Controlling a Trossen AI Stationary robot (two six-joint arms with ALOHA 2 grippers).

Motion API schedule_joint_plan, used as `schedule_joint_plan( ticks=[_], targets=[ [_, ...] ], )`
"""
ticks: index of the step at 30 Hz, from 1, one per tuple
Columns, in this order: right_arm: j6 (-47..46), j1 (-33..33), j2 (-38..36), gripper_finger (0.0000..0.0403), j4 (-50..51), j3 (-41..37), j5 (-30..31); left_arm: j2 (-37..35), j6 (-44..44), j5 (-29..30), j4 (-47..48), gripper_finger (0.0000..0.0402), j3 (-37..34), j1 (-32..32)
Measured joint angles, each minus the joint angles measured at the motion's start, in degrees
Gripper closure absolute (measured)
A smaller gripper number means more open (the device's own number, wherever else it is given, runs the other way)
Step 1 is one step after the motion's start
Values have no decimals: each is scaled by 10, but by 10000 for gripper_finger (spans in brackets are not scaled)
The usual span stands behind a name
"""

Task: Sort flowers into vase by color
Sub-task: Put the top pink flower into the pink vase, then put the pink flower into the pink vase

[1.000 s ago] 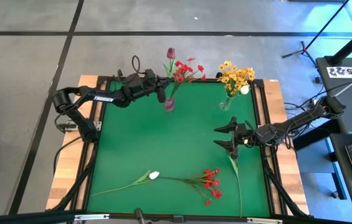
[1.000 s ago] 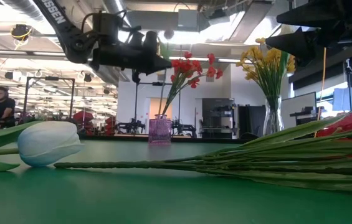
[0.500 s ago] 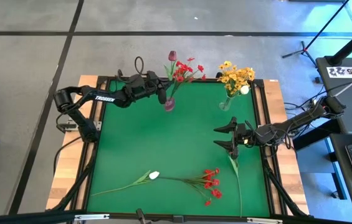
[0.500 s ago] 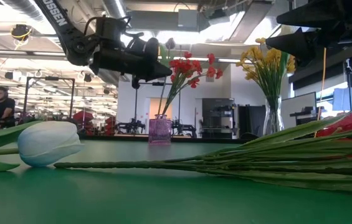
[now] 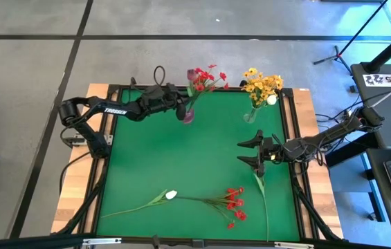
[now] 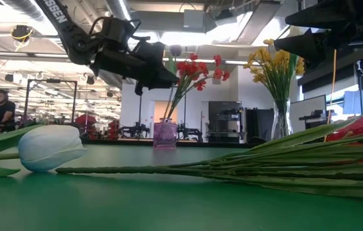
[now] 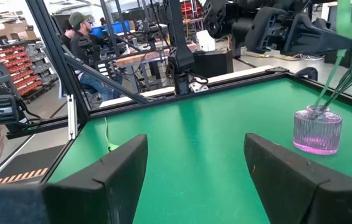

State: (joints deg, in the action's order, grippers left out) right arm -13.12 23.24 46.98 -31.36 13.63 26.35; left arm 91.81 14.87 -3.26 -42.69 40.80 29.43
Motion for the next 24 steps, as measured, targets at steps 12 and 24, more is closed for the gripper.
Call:
schedule_joint_plan(
  ticks=[12, 24],
  targets=[
    [-5, 0, 0, 139, 3, 0, -18, -56, -25, 24, 161, 239, 0, 0],
    [-21, 0, 0, 139, 17, 0, -11, -172, -35, 59, 330, 225, 0, -25]
  ],
)
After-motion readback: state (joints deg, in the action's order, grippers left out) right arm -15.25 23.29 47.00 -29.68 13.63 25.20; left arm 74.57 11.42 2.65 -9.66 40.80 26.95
